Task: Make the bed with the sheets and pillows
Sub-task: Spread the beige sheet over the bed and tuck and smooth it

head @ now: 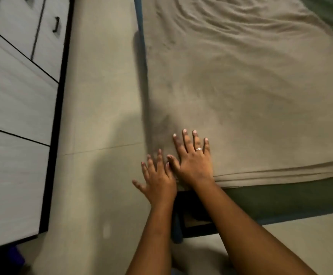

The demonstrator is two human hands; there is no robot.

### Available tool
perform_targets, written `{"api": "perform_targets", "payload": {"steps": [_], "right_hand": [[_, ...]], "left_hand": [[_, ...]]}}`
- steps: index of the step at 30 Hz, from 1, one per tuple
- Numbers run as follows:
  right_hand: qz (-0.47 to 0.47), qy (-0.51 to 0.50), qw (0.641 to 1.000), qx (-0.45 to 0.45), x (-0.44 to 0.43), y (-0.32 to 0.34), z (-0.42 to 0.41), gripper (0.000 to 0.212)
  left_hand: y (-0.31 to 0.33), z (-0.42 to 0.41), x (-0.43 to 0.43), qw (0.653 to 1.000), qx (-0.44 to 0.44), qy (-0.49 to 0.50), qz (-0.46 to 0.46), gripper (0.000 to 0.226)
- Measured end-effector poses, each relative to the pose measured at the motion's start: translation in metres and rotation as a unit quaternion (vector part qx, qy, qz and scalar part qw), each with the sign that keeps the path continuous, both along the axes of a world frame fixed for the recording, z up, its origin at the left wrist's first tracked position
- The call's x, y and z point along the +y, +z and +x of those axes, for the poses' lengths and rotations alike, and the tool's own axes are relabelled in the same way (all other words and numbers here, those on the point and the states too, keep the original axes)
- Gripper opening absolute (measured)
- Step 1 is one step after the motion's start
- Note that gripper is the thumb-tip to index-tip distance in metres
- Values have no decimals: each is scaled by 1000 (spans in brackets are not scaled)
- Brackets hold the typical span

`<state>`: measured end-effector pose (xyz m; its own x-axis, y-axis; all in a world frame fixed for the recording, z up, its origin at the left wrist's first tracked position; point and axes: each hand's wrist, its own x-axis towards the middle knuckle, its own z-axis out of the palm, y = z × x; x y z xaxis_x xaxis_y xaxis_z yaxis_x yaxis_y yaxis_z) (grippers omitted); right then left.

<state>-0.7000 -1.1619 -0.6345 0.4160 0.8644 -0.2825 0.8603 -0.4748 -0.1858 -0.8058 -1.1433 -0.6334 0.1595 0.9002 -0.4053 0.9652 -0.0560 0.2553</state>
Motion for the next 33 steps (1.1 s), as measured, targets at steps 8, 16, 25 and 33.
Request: {"api": "perform_targets", "payload": {"steps": [8, 16, 25, 33], "right_hand": [[71, 121, 987, 82, 25, 25, 8, 77], [3, -340, 940, -41, -53, -3, 216, 72], [25, -278, 960, -28, 51, -21, 164, 70], [105, -3, 993, 61, 108, -9, 129, 68]], "left_hand": [[20, -22, 63, 996, -52, -60, 48, 53], [11, 91, 96, 956, -69, -281, 56, 56], [-7, 157, 152, 949, -42, -309, 42, 52], [-17, 178, 238, 955, -31, -285, 73, 51]]}}
